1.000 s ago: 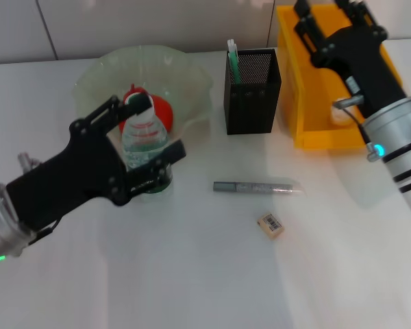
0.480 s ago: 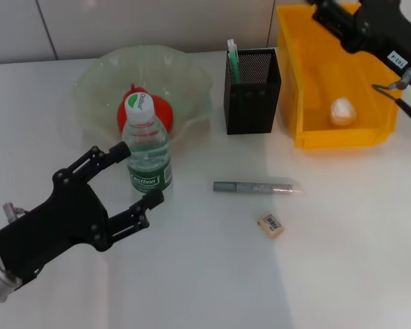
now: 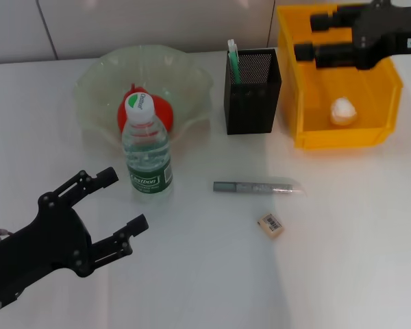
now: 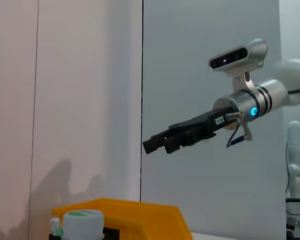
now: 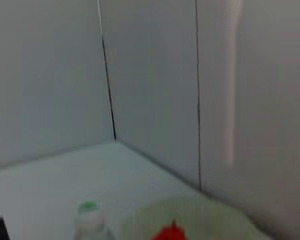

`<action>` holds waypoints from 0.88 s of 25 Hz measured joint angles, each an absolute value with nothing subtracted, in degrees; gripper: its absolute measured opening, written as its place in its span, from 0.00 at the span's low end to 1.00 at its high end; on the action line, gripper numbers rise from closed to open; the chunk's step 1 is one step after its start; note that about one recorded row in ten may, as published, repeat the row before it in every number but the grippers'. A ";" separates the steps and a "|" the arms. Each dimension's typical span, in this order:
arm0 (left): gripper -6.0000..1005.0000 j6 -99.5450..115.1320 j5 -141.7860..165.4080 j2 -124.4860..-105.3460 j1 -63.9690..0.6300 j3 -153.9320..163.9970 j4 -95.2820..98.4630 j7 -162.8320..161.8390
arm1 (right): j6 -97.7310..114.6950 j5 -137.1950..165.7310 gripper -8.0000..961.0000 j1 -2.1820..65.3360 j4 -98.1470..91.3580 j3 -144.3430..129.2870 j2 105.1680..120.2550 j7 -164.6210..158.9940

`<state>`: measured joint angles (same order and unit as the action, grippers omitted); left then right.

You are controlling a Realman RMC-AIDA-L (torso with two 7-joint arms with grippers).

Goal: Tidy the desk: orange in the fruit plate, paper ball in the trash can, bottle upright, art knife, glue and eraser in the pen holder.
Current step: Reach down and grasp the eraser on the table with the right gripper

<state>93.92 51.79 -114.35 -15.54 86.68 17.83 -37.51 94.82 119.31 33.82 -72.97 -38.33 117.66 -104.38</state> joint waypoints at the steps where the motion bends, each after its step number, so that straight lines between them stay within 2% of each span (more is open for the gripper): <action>1: 0.83 93.73 51.79 -114.22 -15.49 86.73 17.60 -37.52 | 95.89 122.67 0.71 34.27 -76.12 -40.56 117.12 -107.32; 3: 0.83 93.52 51.79 -114.05 -15.46 86.72 17.14 -37.54 | 100.42 127.80 0.71 36.55 -79.84 -44.17 115.84 -111.50; 6: 0.83 93.50 51.80 -113.83 -15.56 86.64 16.36 -37.94 | 108.47 131.93 0.71 40.95 -79.97 -45.94 114.80 -112.67; 7: 0.83 93.50 51.79 -113.75 -15.66 86.64 16.26 -38.32 | 112.20 135.17 0.71 43.53 -79.84 -48.67 114.71 -112.73; 9: 0.83 93.49 51.79 -113.60 -15.70 86.62 16.20 -39.17 | 112.99 136.61 0.71 44.42 -79.88 -50.27 114.77 -112.80; 15: 0.83 93.80 54.69 -112.70 -16.21 87.05 16.81 -43.09 | 113.03 143.84 0.73 49.12 -78.58 -64.93 116.08 -112.60; 20: 0.83 93.63 62.25 -112.67 -19.07 86.60 17.18 -48.02 | 110.21 152.58 0.77 53.68 -73.97 -73.27 118.85 -110.32; 22: 0.83 93.24 65.29 -112.83 -21.12 86.58 17.10 -50.16 | 108.87 154.31 0.77 54.80 -71.61 -76.01 119.36 -109.38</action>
